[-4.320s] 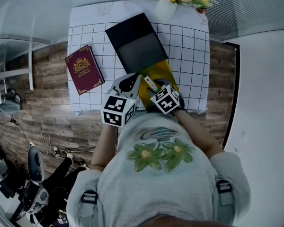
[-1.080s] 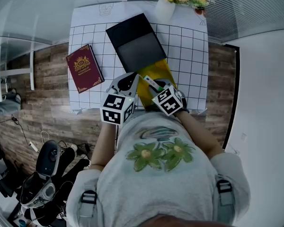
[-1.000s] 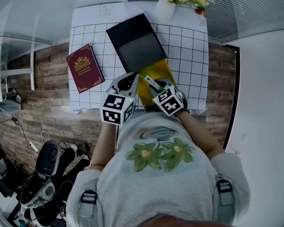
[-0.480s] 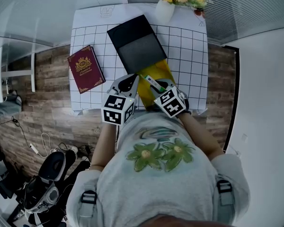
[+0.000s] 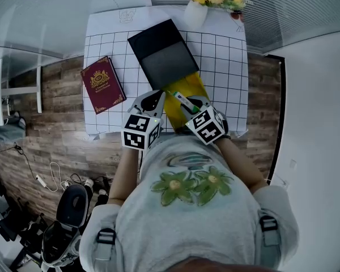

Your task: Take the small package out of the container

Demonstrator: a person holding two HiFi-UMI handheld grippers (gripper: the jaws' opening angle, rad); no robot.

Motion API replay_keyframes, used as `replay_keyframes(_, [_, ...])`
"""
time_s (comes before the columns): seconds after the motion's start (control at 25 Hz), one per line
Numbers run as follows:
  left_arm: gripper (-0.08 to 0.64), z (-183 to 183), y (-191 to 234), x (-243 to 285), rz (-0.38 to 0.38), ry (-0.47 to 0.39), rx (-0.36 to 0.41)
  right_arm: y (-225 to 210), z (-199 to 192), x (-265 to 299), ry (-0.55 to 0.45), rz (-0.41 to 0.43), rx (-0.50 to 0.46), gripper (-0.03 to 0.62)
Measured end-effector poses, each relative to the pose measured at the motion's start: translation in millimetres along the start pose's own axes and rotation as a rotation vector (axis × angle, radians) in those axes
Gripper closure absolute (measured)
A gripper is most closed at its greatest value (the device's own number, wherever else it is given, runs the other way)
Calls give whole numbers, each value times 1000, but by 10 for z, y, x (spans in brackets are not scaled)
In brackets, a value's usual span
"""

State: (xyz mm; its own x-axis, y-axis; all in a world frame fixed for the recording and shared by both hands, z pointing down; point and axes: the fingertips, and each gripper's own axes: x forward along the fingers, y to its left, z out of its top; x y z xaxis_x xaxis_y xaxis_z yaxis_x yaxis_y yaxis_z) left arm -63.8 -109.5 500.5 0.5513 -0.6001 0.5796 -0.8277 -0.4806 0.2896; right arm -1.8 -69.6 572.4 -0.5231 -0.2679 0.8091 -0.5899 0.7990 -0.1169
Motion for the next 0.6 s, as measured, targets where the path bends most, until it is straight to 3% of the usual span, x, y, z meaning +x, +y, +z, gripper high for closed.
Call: replay_keyframes(0.6, [552,-21,39,34,2,12,1,-24,176,-186,-11,-18,-41,502])
